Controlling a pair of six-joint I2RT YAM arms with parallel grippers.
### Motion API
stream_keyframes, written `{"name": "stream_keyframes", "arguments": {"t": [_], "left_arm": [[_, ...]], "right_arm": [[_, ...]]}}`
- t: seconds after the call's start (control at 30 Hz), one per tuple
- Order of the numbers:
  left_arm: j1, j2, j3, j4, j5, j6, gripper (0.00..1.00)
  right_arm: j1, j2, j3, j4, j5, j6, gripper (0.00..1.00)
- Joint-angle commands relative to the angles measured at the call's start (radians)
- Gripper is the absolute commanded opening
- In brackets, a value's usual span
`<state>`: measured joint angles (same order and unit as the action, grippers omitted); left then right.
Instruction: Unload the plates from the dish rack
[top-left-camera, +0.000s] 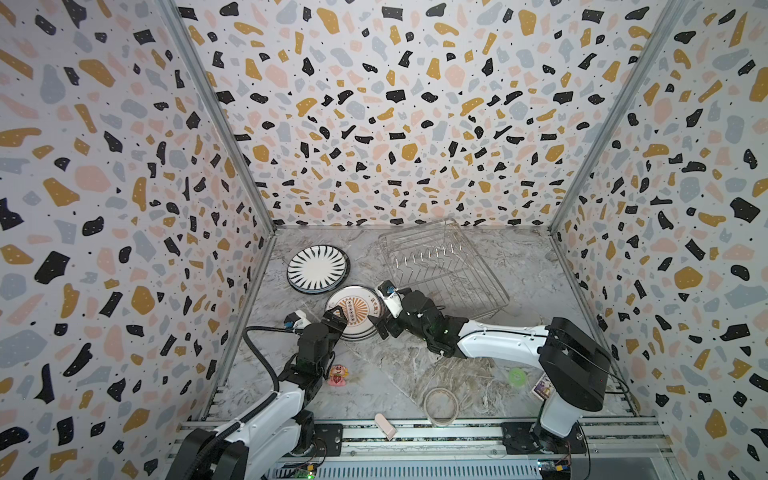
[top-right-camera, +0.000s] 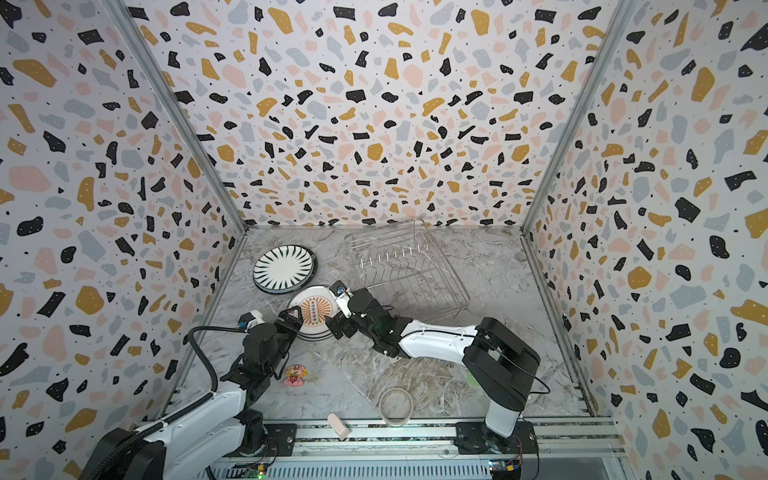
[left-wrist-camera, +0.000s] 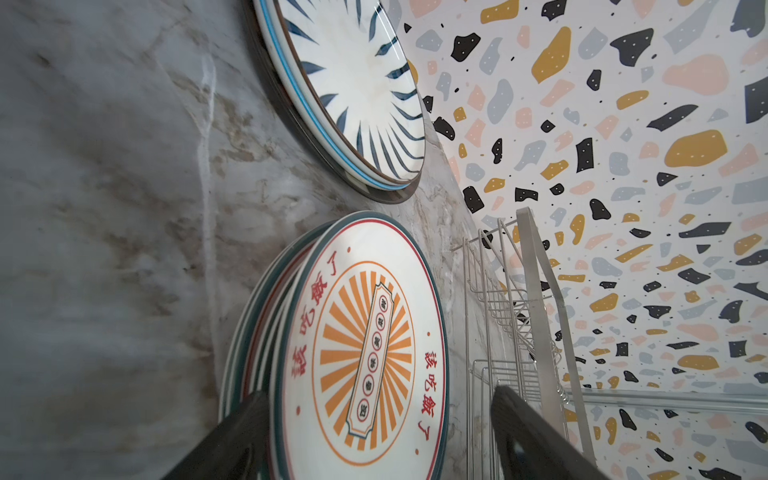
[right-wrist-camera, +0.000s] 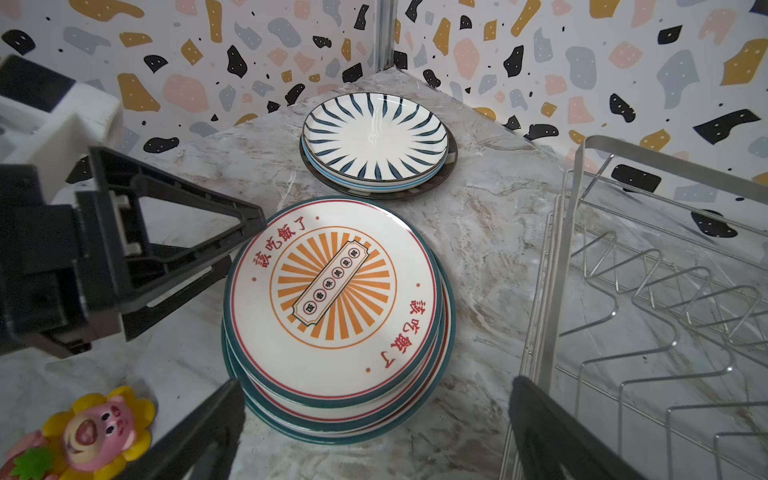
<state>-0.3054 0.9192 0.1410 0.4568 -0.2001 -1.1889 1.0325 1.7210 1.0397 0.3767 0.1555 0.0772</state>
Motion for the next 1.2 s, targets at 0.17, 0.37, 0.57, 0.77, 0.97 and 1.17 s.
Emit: {"name": "stream_keyframes", "arguments": {"t": [0.17,0.37,0.57,0.77,0.97,1.17], "left_arm": [[-0.017,-0.029,-0.028,-0.010,0.025,0.019,0.86],[-0.017,-0.033,-0.035,-0.008,0.033,0.003,0.86],[-0.017,-0.164,0.000,-0.114,-0.102,0.074,1.00],[-0.017,-0.319,0.050,-0.034,-0.210,0.343,1.00],[-0.015,-0.354,0.067,0.096,-0.436,0.605,1.00],[-0.012,-0.232,-0.061,0.383,-0.775,0.761,0.98]], "right_arm": [[0.003,-0.072,-0.005,-0.001,0.035,0.003,1.00],[0.003,-0.099,-0.023,-0.002,0.038,0.007,1.00],[-0.025,-0.179,-0.058,0.008,0.080,0.046,0.99],[-0.174,-0.347,-0.139,0.007,0.153,0.155,0.99],[-0.384,-0.521,-0.225,-0.112,0.353,0.181,0.99],[-0.625,-0.655,-0.398,-0.134,0.477,0.180,1.00]]}}
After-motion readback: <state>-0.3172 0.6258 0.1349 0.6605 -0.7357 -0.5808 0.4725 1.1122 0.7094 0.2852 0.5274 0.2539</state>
